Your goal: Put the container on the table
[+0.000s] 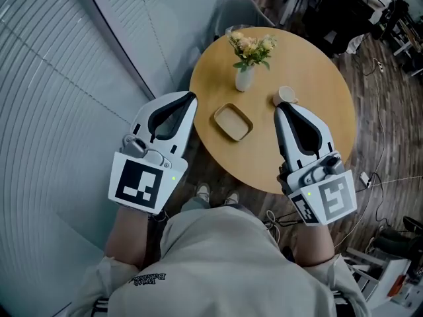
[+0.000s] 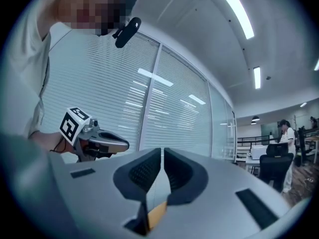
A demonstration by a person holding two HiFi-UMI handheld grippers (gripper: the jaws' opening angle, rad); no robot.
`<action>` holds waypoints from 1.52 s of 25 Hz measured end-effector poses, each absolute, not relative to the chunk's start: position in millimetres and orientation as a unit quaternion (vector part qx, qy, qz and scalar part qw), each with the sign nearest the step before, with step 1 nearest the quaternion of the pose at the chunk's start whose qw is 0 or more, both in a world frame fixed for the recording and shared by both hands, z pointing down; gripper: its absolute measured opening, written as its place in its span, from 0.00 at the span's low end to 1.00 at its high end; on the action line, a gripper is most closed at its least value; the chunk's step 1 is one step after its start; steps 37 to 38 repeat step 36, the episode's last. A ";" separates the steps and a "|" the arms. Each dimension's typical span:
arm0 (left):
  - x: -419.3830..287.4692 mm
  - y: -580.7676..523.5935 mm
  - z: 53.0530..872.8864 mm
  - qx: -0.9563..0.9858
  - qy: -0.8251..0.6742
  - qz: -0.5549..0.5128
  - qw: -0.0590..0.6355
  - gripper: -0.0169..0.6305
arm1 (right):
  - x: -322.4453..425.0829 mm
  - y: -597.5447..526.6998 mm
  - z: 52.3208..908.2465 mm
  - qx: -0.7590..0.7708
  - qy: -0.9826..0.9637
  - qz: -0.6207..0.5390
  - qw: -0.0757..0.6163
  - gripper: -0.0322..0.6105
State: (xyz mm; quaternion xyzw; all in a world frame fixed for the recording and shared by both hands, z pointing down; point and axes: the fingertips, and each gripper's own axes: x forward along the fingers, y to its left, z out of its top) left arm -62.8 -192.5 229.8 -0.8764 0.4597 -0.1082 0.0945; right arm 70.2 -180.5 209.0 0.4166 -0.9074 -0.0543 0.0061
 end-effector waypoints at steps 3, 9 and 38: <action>-49.5 -186.4 232.1 -0.884 0.449 -0.097 0.083 0.06 | 72.7 -174.0 213.4 0.415 -0.909 -0.046 0.004 0.11; -32.7 -164.7 243.8 -0.894 0.432 -0.104 0.061 0.06 | 76.2 -162.9 227.2 0.411 -0.910 -0.041 0.024 0.11; -8.8 -154.3 282.3 -0.900 0.412 -0.139 0.026 0.06 | 94.6 -162.6 257.3 0.418 -0.907 -0.013 0.047 0.11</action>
